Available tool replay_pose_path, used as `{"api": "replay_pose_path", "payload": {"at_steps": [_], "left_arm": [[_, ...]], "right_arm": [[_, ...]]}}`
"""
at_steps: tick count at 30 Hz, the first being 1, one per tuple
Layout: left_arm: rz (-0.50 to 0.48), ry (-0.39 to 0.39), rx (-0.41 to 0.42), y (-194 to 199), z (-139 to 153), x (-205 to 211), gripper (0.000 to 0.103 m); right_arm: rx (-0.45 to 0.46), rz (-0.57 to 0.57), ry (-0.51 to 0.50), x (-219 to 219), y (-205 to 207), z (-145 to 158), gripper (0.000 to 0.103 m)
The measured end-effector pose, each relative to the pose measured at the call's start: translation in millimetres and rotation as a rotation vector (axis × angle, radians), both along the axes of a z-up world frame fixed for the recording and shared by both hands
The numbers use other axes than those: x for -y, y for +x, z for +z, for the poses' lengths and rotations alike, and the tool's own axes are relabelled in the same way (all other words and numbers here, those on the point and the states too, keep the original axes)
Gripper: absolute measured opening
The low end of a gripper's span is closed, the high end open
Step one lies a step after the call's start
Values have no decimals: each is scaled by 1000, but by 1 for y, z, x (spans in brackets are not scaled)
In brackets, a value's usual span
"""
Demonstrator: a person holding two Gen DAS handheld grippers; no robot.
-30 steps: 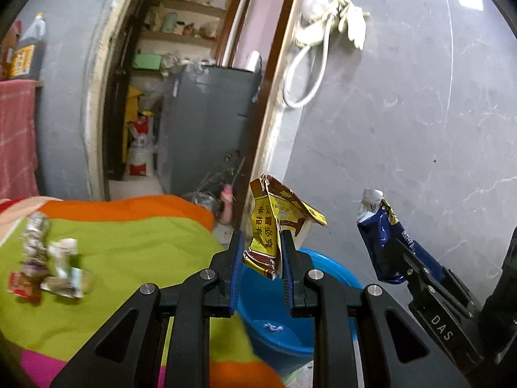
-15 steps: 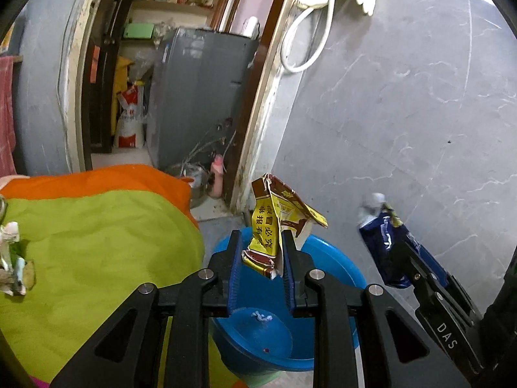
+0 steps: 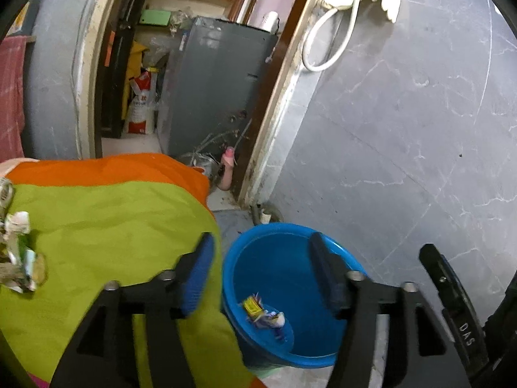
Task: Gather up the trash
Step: 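Carry both wrappers over the blue bucket and open both grippers, then move both tools back over the remaining trash on the blanket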
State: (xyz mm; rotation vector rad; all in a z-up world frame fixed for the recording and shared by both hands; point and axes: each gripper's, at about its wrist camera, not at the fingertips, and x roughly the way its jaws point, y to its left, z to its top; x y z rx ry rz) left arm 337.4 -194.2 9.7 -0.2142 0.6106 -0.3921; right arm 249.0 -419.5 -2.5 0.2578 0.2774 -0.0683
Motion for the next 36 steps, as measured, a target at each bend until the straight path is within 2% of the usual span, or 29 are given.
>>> {"api": "replay_pose_path", "payload": {"at_steps": [1,2,4,5,7,16,28,36], "left_arm": [[8,-1,13,-3,2,-4,69],[13,-1,24,-6,4,-7,81],[34,4,50,-12,8,-15,95],[49,9,63,-15,10,-18,98],[72,29,92,-22,14,-25,99],[174,135,199,-56,25,-50,101],[205,130,282,-95,47,-76,101],[249,123,299,-115,61,-107,101]], "right_arm": [[8,-2,0,0,-3,2,82],[13,-2,0,0,-3,4,86],[28,-5,-7,-2,-7,8,92],[32,-6,-12,-3,-8,9,98],[45,-6,-20,-6,-12,13,103],[61,30,-61,-26,-19,27,103],[88,58,-102,-53,-40,49,103],[100,98,-120,-82,-54,64,103]]}}
